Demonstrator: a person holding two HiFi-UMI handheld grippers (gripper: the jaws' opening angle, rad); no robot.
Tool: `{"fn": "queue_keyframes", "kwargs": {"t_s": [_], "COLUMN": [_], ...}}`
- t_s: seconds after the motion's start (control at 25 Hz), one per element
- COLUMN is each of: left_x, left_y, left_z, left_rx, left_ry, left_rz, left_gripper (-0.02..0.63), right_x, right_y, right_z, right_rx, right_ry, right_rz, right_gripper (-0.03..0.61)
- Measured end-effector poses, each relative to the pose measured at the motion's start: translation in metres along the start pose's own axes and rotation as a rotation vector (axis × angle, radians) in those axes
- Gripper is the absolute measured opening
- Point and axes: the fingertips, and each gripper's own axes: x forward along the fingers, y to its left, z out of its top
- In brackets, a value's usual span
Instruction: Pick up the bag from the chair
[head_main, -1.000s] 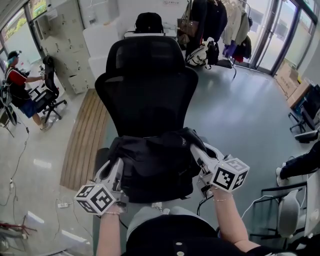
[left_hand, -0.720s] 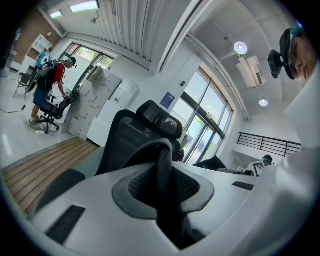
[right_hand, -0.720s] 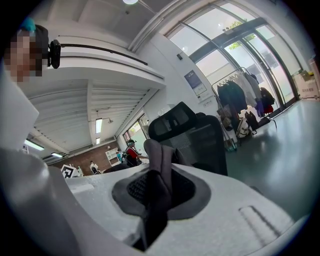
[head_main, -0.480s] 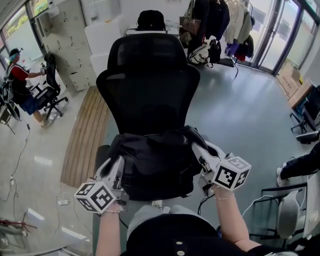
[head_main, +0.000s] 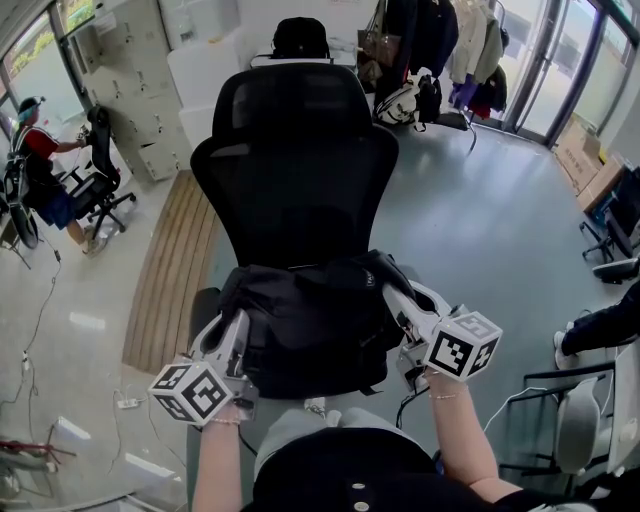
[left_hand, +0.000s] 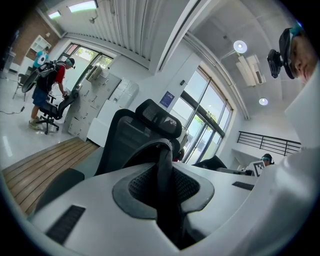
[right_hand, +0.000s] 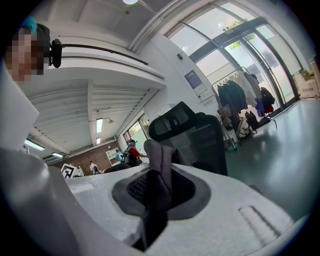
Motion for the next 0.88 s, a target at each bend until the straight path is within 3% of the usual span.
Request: {"fn": "queue_keyframes", "kwargs": {"t_s": [0.88], "left_x": [0.014], "left_y": [-0.004], "left_z": [0.003], "left_rx": [0.011], "left_ry": [0.006], "left_rz": [-0.005], "left_gripper": [0.084], "right_x": [0.005], "right_y": [-0.009], "right_z": [-0.002], "right_rx": [0.006], "right_ry": [0.011], "right_rz": [-0.011], "right_gripper": [0.046]}}
